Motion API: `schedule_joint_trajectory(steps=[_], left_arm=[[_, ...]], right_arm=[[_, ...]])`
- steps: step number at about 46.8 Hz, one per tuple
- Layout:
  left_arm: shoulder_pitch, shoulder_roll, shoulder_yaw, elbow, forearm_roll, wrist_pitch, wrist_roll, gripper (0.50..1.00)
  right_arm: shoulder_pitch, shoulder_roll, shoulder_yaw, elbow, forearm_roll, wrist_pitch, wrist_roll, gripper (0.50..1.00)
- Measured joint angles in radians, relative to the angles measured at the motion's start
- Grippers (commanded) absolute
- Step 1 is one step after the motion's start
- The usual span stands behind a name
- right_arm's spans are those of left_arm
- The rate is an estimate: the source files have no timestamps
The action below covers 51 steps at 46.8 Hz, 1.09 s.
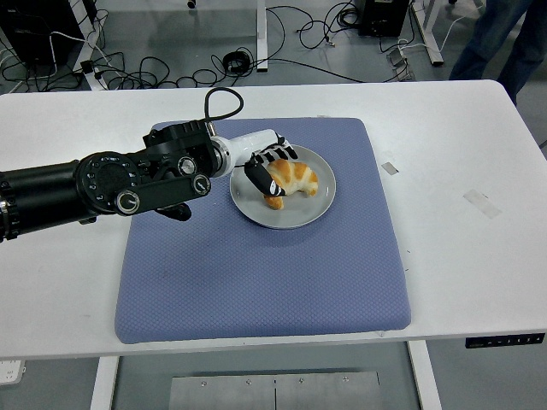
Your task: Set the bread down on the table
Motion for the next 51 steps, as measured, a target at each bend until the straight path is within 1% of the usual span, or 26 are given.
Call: schedule_joint_trajectory(steps=[1, 2, 3, 5, 6, 7, 8, 14, 25, 35, 39, 42, 45, 51], left_arm=[[0.0, 0.0, 0.0, 0.0, 0.0, 0.001, 0.0, 0.799], [0.0, -0.001, 0.0, 0.001, 0.0, 0.002, 0.0, 0.774], [0.0, -0.001, 0.0, 0.001, 0.001, 0.002, 0.0, 0.727], [0.0, -0.001, 0.0, 0.001, 0.001, 0.002, -0.001, 0.657], [0.001, -0.001, 0.0, 0.001, 0.002, 0.002, -0.001, 0.591], [0.001, -0.002, 0.0, 0.001, 0.005, 0.003, -0.001, 0.506], [0.001, -0.002, 0.0, 0.001, 0.009, 0.003, -0.003, 0.5], [0.001, -0.002, 0.001, 0.001, 0.04, 0.003, -0.007, 0.5], [-0.001, 0.001, 0.0, 0.004, 0.045, 0.001, -0.007, 0.5], [-0.057, 0.022, -0.006, 0.029, 0.042, -0.006, -0.005, 0.5], [-0.06, 0.054, 0.0, 0.057, 0.038, -0.015, -0.005, 0.5], [-0.06, 0.081, 0.004, 0.069, 0.038, -0.032, -0.005, 0.5], [-0.06, 0.091, 0.004, 0.072, 0.038, -0.044, -0.005, 0.5], [-0.057, 0.122, 0.029, 0.074, 0.038, -0.046, -0.006, 0.5]], right_arm=[[0.0, 0.0, 0.0, 0.0, 0.0, 0.0, 0.0, 1.0], [0.0, 0.0, 0.0, 0.0, 0.0, 0.0, 0.0, 1.0], [0.0, 0.0, 0.0, 0.0, 0.0, 0.0, 0.0, 1.0], [0.0, 0.0, 0.0, 0.0, 0.0, 0.0, 0.0, 1.0], [0.0, 0.0, 0.0, 0.0, 0.0, 0.0, 0.0, 1.0], [0.0, 0.0, 0.0, 0.0, 0.0, 0.0, 0.0, 1.0], [0.0, 0.0, 0.0, 0.0, 0.0, 0.0, 0.0, 1.0], [0.0, 0.0, 0.0, 0.0, 0.0, 0.0, 0.0, 1.0], [0.0, 0.0, 0.0, 0.0, 0.0, 0.0, 0.0, 1.0], [0.0, 0.0, 0.0, 0.0, 0.0, 0.0, 0.0, 1.0], [0.0, 0.0, 0.0, 0.0, 0.0, 0.0, 0.0, 1.0], [0.0, 0.0, 0.0, 0.0, 0.0, 0.0, 0.0, 1.0], [0.0, 0.0, 0.0, 0.0, 0.0, 0.0, 0.0, 1.0], [0.0, 0.0, 0.0, 0.0, 0.0, 0.0, 0.0, 1.0]])
